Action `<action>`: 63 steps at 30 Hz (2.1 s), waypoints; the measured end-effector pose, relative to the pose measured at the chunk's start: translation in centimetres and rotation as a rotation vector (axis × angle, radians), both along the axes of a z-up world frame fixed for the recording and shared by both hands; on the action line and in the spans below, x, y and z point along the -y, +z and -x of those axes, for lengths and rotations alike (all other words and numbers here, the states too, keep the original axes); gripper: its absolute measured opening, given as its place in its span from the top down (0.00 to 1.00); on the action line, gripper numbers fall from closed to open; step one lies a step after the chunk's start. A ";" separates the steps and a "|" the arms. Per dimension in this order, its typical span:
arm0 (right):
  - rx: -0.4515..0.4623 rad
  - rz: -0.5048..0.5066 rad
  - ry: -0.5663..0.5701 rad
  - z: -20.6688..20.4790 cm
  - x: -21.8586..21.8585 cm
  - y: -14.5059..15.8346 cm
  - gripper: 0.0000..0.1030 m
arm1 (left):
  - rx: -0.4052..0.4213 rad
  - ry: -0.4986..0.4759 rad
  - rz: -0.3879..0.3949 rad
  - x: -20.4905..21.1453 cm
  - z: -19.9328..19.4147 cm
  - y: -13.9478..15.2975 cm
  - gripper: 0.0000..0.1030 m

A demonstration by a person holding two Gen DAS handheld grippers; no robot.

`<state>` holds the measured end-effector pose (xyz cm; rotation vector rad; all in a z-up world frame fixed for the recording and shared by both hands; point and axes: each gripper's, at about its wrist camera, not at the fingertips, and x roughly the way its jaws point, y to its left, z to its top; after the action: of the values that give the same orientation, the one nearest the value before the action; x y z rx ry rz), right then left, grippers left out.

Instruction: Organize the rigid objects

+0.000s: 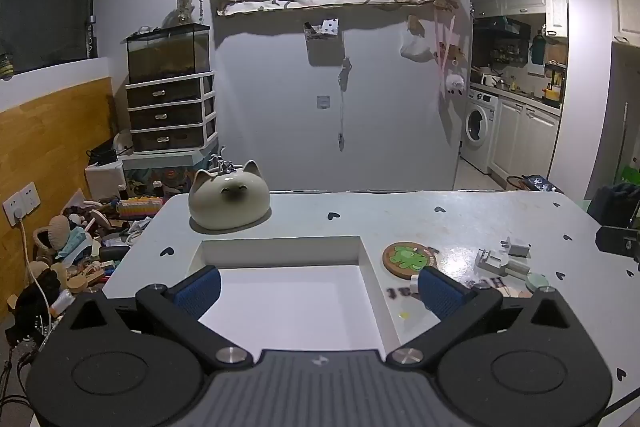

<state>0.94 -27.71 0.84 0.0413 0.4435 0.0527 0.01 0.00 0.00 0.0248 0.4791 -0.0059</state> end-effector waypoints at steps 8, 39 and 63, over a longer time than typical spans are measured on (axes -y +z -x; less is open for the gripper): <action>0.003 0.002 0.000 0.0 0.0 0.1 0.00 | 0.002 0.005 0.001 0.0 -0.1 0.0 0.00; 0.002 0.004 0.000 0.2 -0.2 0.1 0.00 | 0.004 -0.002 0.003 0.2 0.2 0.0 0.00; 0.001 0.002 0.001 0.8 -0.5 0.4 0.00 | 0.006 -0.004 0.005 0.4 0.3 0.8 0.00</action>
<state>0.12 -27.25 1.21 0.0387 0.4422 0.0530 -0.32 -0.39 0.79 0.0209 0.4729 -0.0105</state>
